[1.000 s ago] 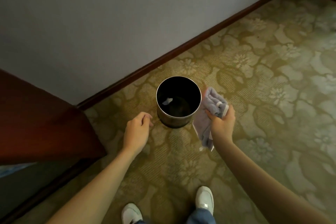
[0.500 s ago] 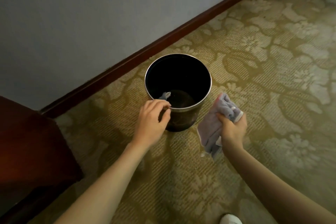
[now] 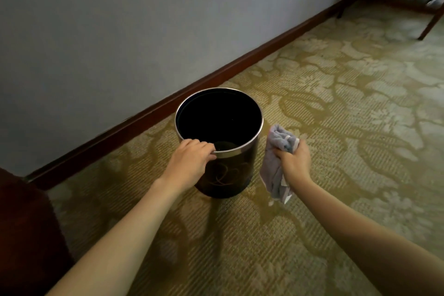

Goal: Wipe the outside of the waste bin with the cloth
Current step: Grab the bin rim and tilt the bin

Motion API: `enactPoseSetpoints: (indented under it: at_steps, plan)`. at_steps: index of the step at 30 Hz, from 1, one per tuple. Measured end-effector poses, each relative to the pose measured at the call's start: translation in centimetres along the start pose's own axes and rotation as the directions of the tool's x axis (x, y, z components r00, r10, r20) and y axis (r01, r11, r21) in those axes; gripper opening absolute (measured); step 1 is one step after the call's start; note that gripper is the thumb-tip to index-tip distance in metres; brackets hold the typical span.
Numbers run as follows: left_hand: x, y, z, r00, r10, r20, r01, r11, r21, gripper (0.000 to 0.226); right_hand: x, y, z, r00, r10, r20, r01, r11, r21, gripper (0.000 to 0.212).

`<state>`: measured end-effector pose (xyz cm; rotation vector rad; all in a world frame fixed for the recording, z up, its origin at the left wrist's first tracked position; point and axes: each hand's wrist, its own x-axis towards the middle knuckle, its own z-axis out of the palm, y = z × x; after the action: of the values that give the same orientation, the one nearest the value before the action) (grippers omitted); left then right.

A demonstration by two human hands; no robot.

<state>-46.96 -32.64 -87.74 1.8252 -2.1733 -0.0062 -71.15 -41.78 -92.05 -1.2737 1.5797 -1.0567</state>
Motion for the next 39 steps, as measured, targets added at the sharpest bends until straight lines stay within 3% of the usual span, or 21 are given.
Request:
enactPoseSetpoints:
  at_steps: [9,15,24,32,36,39]
  plan:
    - [0.1,1.5,0.2,0.995,-0.097,-0.020,0.099,0.992,0.075,0.011,0.9,-2.0,-2.5,0.998,-0.060,0.036,0.064,0.989,-0.132,0.035]
    - [1.5,2.8,-2.1,0.969,-0.239,-0.061,0.237,0.971,-0.037,0.016,0.5,-2.7,-2.6,0.989,-0.118,0.089,0.132,0.976,-0.174,0.038]
    - [1.0,-0.3,-6.2,0.745,-0.656,-0.119,0.634,0.752,-0.178,0.021,1.1,-3.8,-3.4,0.958,-0.259,0.123,0.284,0.913,-0.292,0.030]
    - [-0.2,-3.6,-8.2,0.616,-0.783,-0.087,0.741,0.614,-0.274,0.030,0.1,-3.5,-0.8,0.914,-0.233,0.331,0.325,0.910,-0.257,0.030]
    - [0.0,-4.1,-7.9,0.619,-0.779,-0.098,0.734,0.619,-0.280,0.036,-1.0,-2.8,1.3,0.850,-0.207,0.484,0.387,0.869,-0.308,0.031]
    - [0.4,-3.8,-7.5,0.674,-0.729,-0.119,0.691,0.679,-0.248,0.034,-1.7,-2.1,2.9,0.822,-0.151,0.549,0.403,0.836,-0.373,0.033]
